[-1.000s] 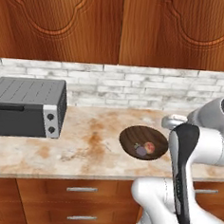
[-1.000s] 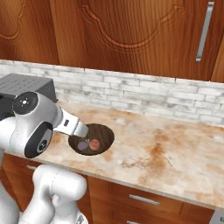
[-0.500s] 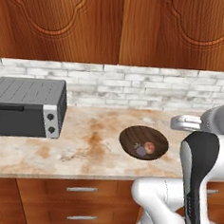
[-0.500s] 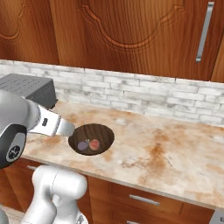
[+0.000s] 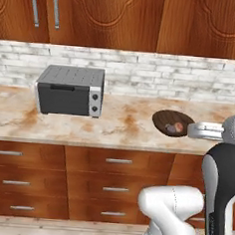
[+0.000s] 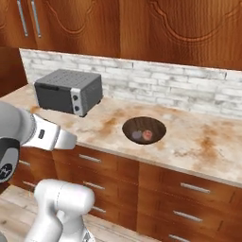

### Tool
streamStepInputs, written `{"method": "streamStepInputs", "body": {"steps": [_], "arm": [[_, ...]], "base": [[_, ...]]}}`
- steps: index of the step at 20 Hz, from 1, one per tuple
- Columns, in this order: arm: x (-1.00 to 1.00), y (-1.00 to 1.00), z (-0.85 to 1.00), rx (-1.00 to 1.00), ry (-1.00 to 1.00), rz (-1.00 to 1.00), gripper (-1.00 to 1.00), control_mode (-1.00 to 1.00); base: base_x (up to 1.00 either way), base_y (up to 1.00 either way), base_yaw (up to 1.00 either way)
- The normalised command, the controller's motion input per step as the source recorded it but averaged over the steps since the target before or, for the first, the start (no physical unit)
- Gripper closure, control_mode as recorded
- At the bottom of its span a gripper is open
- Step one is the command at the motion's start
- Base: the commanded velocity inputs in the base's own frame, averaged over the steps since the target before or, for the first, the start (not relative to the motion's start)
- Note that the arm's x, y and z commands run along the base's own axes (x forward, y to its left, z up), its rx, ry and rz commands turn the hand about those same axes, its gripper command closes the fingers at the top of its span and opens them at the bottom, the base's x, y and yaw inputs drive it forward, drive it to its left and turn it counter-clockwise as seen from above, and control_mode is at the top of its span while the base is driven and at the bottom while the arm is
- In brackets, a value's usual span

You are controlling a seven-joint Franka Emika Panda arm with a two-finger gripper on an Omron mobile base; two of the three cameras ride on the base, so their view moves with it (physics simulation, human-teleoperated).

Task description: Take the peach, potato, and eggplant from the freezer and place them in the bowl on the counter.

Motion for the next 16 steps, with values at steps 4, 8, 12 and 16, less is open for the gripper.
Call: {"method": "streamStepInputs", "body": {"steps": [4,8,12,16], "arm": [[0.00,0.00,0.00,0.00,0.00,0.00,-1.00,1.00],[0.00,0.00,0.00,0.00,0.00,0.00,-1.00,1.00],[0.00,0.00,0.00,0.00,0.00,0.00,-1.00,1.00],[0.00,0.00,0.00,0.00,0.00,0.00,-1.00,1.00]], "base": [[-0.42,1.00,0.14],[-0.54,1.00,0.12],[-0.70,1.00,0.11],[-0.51,1.00,0.07]]}}
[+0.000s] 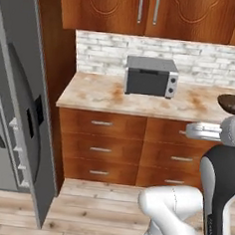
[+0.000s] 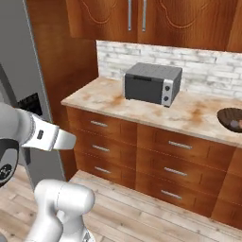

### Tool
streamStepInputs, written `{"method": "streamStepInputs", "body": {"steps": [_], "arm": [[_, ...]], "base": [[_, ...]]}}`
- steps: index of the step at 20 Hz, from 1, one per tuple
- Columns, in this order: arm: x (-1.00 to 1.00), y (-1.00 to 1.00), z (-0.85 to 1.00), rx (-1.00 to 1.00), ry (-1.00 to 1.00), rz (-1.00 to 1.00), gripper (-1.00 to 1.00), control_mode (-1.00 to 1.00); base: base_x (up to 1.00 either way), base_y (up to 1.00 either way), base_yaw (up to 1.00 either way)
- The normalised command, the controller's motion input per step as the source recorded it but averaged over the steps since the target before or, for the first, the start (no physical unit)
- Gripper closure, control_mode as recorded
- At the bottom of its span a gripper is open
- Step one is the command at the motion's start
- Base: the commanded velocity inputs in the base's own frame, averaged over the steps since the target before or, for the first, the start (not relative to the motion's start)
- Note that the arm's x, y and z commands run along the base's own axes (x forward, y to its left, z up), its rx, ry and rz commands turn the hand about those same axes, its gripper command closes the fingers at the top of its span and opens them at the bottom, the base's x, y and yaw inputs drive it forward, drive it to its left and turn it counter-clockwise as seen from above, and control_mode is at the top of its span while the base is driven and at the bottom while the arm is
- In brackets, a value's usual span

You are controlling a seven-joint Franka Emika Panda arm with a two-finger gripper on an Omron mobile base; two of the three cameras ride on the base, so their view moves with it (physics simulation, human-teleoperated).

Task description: Take the peach, potato, and eggplant from the freezer and place them in the bowl on the counter.

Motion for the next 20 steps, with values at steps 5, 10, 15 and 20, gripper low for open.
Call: {"method": "streamStepInputs", "body": {"steps": [5,10,15,20], "arm": [[0.00,0.00,0.00,0.00,0.00,0.00,-1.00,1.00],[0.00,0.00,0.00,0.00,0.00,0.00,-1.00,1.00],[0.00,0.00,0.00,0.00,0.00,0.00,-1.00,1.00],[0.00,0.00,0.00,0.00,0.00,0.00,-1.00,1.00]], "base": [[-0.39,1.00,0.06],[-0.35,1.00,0.04],[-0.22,1.00,0.06],[0.03,1.00,0.09]]}}
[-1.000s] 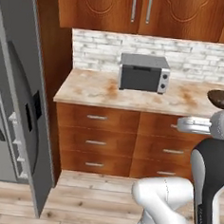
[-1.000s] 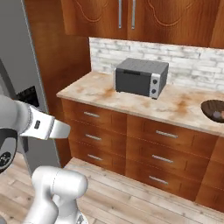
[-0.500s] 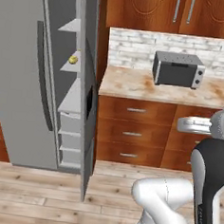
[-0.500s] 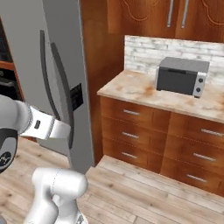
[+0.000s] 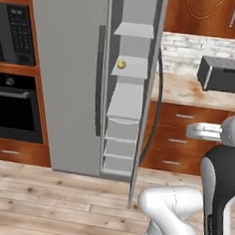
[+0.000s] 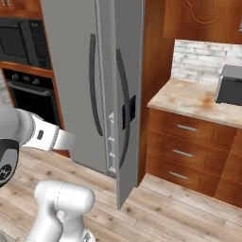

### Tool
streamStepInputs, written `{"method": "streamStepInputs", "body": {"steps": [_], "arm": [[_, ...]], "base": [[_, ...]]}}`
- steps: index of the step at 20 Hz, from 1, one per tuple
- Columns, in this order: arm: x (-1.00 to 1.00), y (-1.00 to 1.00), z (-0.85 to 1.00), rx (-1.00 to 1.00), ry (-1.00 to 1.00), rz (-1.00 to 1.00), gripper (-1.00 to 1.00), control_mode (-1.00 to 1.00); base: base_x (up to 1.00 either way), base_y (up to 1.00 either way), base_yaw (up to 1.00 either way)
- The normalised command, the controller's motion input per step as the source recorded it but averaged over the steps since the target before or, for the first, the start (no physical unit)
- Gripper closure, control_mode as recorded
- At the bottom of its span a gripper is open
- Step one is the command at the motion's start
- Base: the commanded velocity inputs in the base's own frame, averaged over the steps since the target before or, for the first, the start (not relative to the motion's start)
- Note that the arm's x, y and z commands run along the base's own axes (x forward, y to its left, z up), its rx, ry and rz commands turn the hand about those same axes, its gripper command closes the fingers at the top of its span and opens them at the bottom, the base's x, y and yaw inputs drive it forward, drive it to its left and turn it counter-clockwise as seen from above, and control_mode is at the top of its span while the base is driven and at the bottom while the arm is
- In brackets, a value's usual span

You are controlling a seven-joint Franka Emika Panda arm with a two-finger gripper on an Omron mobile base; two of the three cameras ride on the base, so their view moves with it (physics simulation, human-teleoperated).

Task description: Take the peach, potato, and eggplant from the freezer and place them in the bowl on the counter.

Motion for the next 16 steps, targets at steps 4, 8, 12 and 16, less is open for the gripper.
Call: {"method": "streamStepInputs", "body": {"steps": [4,8,12,16], "arm": [[0.00,0.00,0.00,0.00,0.00,0.00,-1.00,1.00],[0.00,0.00,0.00,0.00,0.00,0.00,-1.00,1.00],[0.00,0.00,0.00,0.00,0.00,0.00,-1.00,1.00],[0.00,0.00,0.00,0.00,0.00,0.00,-1.00,1.00]], "base": [[0.59,1.00,-0.11],[0.50,1.00,-0.23],[0.46,0.83,-0.28],[0.39,0.15,-0.49]]}}
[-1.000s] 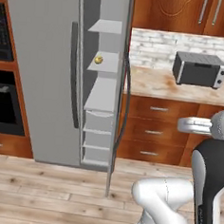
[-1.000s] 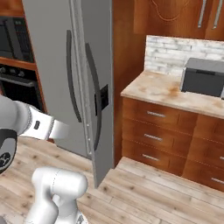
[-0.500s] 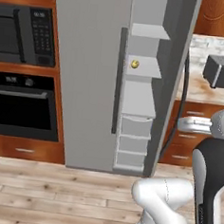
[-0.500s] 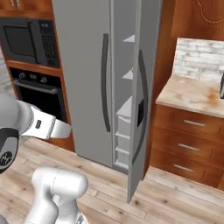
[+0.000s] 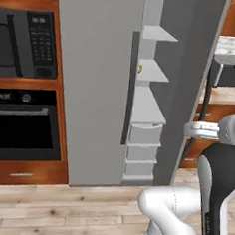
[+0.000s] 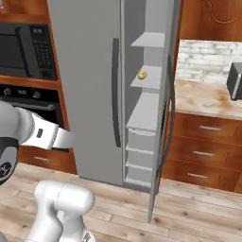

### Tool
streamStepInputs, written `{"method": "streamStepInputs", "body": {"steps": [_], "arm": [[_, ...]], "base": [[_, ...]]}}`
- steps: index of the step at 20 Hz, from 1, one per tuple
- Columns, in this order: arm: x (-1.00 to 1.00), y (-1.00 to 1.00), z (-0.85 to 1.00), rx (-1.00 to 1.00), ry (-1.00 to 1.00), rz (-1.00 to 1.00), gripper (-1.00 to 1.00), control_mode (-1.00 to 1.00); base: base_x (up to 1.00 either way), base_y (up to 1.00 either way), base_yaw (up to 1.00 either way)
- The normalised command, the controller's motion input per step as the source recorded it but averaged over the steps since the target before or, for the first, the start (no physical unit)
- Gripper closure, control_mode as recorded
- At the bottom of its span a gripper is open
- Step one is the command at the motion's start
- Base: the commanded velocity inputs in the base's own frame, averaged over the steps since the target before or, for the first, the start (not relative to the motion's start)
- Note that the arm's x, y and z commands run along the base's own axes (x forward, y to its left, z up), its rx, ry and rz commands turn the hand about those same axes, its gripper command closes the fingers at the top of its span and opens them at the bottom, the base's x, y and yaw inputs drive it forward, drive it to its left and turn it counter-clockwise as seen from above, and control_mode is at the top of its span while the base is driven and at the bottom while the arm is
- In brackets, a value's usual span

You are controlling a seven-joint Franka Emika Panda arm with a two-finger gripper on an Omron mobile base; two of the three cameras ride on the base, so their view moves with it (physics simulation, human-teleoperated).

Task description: Take the peach, potato, and eggplant from the freezer and place them in the bowl on the counter.

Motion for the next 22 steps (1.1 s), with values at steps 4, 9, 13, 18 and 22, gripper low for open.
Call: {"method": "streamStepInputs", "body": {"steps": [4,9,13,18,22], "arm": [[0.00,0.00,0.00,0.00,0.00,0.00,-1.00,1.00],[0.00,0.00,0.00,0.00,0.00,0.00,-1.00,1.00],[0.00,0.00,0.00,0.00,0.00,0.00,-1.00,1.00],[0.00,0.00,0.00,0.00,0.00,0.00,-1.00,1.00],[0.00,0.00,0.00,0.00,0.00,0.00,-1.00,1.00]], "base": [[0.46,0.44,-0.52],[0.67,0.78,-0.42],[0.80,0.64,-0.34],[0.86,0.22,-0.05],[0.57,0.01,-0.01]]}}
